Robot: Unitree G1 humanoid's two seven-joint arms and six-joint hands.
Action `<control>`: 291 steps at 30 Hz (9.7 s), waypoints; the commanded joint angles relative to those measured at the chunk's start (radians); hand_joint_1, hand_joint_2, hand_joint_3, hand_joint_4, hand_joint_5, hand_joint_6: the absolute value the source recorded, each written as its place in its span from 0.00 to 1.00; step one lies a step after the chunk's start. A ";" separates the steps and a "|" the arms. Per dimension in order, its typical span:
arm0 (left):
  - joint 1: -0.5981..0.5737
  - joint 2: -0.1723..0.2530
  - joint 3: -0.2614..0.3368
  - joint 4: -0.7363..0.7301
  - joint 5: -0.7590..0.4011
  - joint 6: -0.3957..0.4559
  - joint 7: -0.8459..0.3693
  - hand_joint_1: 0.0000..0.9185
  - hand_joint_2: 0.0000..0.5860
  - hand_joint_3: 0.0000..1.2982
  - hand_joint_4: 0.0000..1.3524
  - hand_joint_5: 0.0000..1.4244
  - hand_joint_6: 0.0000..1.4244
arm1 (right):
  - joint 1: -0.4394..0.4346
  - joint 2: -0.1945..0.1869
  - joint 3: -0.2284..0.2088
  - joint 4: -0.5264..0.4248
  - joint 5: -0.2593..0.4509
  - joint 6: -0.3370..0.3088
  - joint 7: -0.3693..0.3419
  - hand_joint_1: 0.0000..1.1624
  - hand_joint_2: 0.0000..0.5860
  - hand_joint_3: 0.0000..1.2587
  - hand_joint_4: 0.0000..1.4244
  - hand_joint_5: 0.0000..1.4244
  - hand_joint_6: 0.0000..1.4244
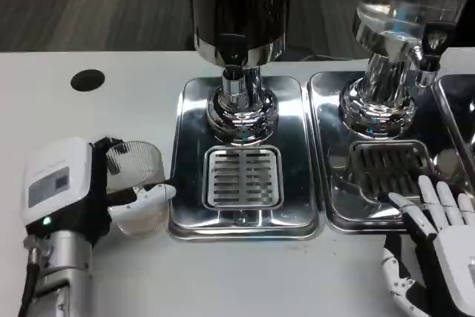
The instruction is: Grasp the cup under the faucet to collect the drink, then remove the cup.
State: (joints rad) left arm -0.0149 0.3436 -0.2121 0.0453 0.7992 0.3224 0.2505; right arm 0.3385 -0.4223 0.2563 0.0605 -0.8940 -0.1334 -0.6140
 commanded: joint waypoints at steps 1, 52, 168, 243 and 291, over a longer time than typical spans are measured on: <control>0.017 -0.002 -0.003 -0.039 0.025 -0.020 0.050 0.73 0.03 0.49 0.45 0.60 0.84 | 0.000 0.001 -0.002 0.001 0.010 -0.008 0.007 0.20 0.98 0.20 0.00 0.00 0.00; -0.313 -0.215 -0.212 0.275 0.158 -0.021 0.180 0.67 0.06 0.48 0.43 0.58 0.81 | 0.050 -0.007 -0.068 -0.052 0.041 -0.025 0.007 0.18 0.98 0.20 0.00 0.00 0.00; 0.070 -0.121 -0.148 -0.232 0.262 -0.205 0.191 0.00 0.08 0.28 0.14 0.25 0.22 | 0.042 0.021 -0.035 -0.090 -0.035 -0.001 0.030 0.17 0.99 0.11 0.00 0.00 0.00; 0.120 -0.105 -0.017 -0.343 0.234 -0.233 0.176 0.00 0.09 0.16 0.00 0.16 0.17 | 0.035 0.022 -0.019 -0.114 -0.017 0.003 0.047 0.17 0.99 0.09 0.00 0.00 0.00; 0.506 0.003 0.081 -0.084 0.093 -0.383 0.346 0.00 0.14 0.10 0.00 0.04 0.02 | -0.536 0.254 0.029 -0.002 0.393 0.233 0.710 0.50 0.32 0.00 0.00 0.00 0.00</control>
State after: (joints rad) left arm 0.4929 0.3409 -0.1353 -0.0489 0.9032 -0.0534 0.5858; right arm -0.1618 -0.1793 0.2735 0.0264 -0.5112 0.0867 0.0850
